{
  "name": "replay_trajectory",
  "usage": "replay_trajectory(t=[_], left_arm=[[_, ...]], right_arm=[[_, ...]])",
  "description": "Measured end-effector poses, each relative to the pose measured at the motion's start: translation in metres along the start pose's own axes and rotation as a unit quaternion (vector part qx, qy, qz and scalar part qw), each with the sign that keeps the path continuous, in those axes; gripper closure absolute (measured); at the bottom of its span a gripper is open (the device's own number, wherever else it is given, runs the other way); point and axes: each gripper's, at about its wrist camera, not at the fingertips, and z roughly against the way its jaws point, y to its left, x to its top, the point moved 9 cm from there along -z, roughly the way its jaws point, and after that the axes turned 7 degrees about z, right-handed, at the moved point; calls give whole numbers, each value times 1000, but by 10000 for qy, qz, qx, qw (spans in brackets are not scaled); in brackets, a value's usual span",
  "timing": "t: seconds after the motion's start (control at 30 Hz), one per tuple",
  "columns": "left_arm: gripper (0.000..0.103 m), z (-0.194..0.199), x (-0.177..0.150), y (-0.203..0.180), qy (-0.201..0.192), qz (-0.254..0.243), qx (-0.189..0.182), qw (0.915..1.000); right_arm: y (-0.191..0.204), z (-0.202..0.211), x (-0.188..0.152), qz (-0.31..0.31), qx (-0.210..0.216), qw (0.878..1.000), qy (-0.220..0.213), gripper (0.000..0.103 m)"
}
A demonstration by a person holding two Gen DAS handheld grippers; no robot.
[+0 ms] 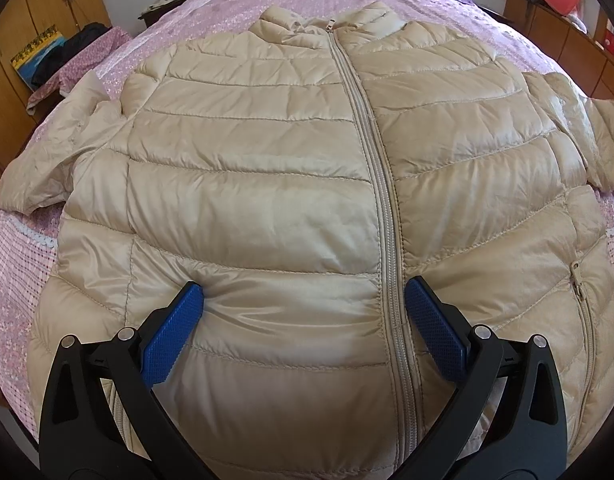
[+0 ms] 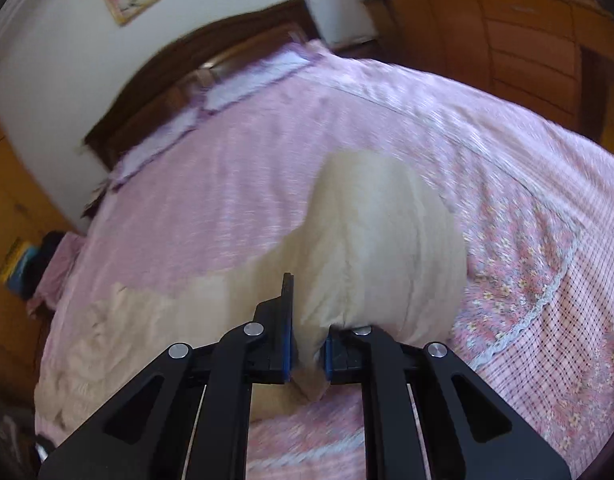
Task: Fold large clothes
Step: 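Lift the sleeve with the right tool and fold it across the jacket front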
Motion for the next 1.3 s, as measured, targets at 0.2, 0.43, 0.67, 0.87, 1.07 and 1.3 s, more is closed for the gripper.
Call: replay_trajectory(t=[0.2,0.43,0.67,0.87,1.07,1.3], left_arm=[[3,3,0,3,-52,35,-50,10000],[3,18,2,12,5,-32,-114,9999],[3,48,13,49,-238,147,-41,9996],[3,69,17,91,-419,372,58,9984],[3,84,16,136,-627,636,224,9957],[3,87,5,188,-639,1038,433,9916]], right_arm=[[56,36,-6,335,541,9979,-126,91],[109,50,-11,559,933,9940,-82,91],[148,49,-22,634,1182,9909,84,91],[196,46,-39,873,1470,9850,239,91],[255,23,-66,1127,1765,9761,579,91],[317,-14,-109,1544,1846,9656,988,91]])
